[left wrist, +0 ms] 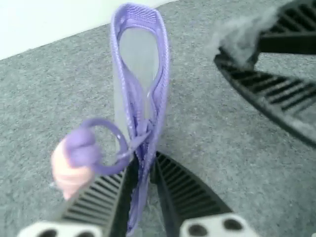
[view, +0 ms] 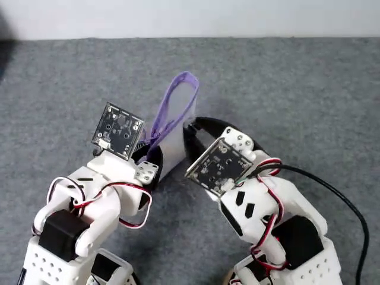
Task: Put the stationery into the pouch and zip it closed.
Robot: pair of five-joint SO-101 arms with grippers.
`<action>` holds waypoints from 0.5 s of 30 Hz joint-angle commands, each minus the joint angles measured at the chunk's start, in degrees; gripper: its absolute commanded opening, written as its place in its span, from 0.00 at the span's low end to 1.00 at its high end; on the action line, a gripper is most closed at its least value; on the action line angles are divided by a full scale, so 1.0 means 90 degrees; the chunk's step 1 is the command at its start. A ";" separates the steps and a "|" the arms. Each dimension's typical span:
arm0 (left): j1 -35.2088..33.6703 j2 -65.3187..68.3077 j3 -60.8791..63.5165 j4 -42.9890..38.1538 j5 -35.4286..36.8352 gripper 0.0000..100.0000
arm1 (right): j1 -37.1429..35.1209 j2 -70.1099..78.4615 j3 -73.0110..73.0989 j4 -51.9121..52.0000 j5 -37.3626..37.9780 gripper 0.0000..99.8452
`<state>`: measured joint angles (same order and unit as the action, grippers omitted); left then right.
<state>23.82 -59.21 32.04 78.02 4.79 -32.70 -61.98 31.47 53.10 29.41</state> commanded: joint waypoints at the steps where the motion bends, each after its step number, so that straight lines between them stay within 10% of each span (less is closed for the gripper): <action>1: 0.0049 0.0029 0.0005 -0.0088 0.0000 0.01 | 0.0327 -0.0083 0.0068 -0.0347 -0.0098 0.01; 15: 0.0049 0.0029 -0.0024 0.0127 0.0342 0.01 | 0.0366 -0.0054 0.0039 -0.0650 -0.0967 0.01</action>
<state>23.82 -59.21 32.04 78.11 5.67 -30.07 -61.98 32.53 48.44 24.22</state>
